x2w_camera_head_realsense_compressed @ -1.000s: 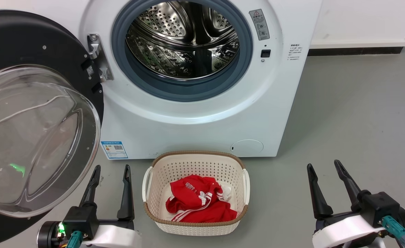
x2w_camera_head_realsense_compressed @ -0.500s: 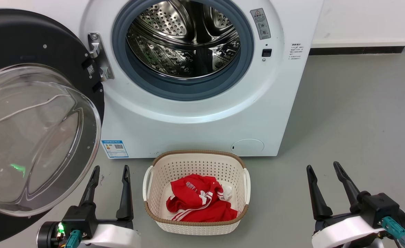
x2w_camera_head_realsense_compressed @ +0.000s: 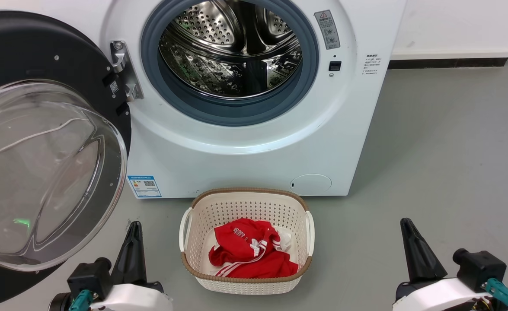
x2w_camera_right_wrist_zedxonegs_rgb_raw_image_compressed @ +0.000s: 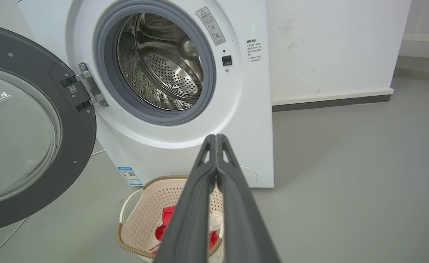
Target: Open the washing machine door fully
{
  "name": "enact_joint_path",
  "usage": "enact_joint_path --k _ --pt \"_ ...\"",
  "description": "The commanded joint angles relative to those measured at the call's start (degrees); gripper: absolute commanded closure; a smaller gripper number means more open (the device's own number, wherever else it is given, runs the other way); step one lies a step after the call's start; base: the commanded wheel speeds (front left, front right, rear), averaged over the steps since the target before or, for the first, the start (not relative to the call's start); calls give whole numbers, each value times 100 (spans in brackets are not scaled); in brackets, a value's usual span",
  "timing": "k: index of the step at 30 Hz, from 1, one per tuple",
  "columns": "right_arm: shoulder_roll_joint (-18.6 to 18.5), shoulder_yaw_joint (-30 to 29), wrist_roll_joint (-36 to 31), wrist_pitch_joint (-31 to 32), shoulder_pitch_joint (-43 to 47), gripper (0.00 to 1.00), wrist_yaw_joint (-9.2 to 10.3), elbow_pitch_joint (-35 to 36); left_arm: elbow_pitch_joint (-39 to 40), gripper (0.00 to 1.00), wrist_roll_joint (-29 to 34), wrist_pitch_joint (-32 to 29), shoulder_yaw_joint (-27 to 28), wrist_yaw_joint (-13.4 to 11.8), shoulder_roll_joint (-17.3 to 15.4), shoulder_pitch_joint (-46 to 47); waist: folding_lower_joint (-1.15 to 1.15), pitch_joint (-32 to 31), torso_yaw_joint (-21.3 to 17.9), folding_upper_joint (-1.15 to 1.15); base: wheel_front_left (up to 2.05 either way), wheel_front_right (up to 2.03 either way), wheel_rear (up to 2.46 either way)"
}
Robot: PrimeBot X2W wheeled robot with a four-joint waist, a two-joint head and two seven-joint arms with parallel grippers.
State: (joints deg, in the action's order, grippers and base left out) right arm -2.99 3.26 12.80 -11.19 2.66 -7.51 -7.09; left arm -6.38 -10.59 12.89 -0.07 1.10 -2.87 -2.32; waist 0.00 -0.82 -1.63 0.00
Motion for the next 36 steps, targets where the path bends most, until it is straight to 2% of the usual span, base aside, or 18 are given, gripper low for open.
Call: enact_joint_path --k 1,22,23,36 --pt "-48 -23 372 42 -155 100 0 54 51 100 -341 -65 42 46 -6 177 0 2 4 0 0 0 0" --pt "-148 -128 2494 380 -381 100 1 -147 -120 100 -2410 -529 176 204 -6 342 0 19 30 0 0 0 0" --pt "-156 -147 2770 427 -400 100 1 -172 -149 100 -2681 -594 197 225 -6 369 0 21 34 0 0 0 0" --pt "-182 -234 3848 628 -500 100 1 -266 -267 100 -3757 -861 291 309 -5 477 0 32 52 0 0 0 0"
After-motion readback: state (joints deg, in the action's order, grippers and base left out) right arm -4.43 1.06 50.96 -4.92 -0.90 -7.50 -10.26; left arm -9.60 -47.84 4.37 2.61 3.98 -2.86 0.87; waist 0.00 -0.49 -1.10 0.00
